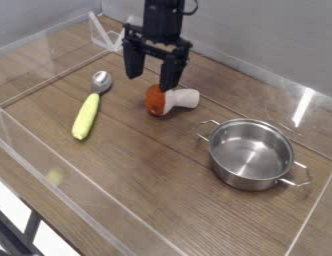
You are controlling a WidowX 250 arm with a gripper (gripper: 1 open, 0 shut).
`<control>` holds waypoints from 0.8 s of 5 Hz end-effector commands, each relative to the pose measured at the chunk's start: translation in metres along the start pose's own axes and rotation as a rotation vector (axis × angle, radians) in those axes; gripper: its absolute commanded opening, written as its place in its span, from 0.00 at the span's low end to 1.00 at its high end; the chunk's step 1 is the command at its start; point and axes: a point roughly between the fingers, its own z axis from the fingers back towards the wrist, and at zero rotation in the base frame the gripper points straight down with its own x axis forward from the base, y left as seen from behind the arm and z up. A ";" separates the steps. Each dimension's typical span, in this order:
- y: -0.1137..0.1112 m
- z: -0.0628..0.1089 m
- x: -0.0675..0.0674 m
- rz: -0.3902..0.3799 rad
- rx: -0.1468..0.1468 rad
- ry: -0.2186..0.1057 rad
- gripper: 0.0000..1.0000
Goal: Move mushroom to the right side of the table
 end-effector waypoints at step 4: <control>0.023 0.033 -0.014 0.125 -0.015 -0.066 1.00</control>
